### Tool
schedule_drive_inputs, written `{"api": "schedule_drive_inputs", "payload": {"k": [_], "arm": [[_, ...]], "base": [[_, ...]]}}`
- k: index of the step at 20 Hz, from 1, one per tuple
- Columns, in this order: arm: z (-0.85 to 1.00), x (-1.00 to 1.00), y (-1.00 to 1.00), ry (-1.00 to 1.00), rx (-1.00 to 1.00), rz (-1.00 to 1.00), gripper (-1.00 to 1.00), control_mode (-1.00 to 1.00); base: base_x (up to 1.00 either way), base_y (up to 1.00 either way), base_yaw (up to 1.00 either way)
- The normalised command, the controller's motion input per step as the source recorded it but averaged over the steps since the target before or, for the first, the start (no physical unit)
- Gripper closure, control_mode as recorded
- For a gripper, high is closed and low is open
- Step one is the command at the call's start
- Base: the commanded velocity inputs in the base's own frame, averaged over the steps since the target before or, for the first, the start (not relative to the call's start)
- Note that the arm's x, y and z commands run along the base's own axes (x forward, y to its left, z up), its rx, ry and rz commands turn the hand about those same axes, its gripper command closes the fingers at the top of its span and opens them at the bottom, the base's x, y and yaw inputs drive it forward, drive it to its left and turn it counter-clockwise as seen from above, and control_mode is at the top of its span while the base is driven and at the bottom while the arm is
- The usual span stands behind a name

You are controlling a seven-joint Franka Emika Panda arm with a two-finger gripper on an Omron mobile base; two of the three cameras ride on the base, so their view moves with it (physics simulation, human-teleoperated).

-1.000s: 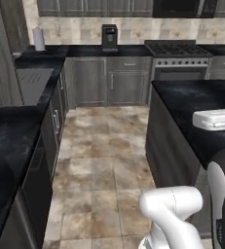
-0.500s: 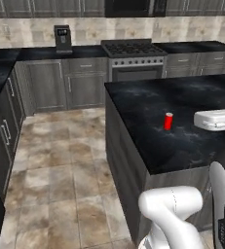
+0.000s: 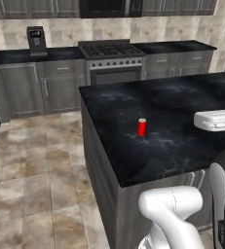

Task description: Pick the beer, bottled water, can from the counter and place them in the open cabinet.

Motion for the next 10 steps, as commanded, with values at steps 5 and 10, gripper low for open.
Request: {"api": "schedule_drive_inputs", "payload": {"k": [5, 10], "arm": [[0.00, 0.00, 0.00, 0.00, 0.00, 0.00, -1.00, 1.00], [0.00, 0.00, 0.00, 0.00, 0.00, 0.00, -1.00, 1.00]], "base": [[0.46, -0.21, -0.12], [0.34, 0.00, -0.06]]}}
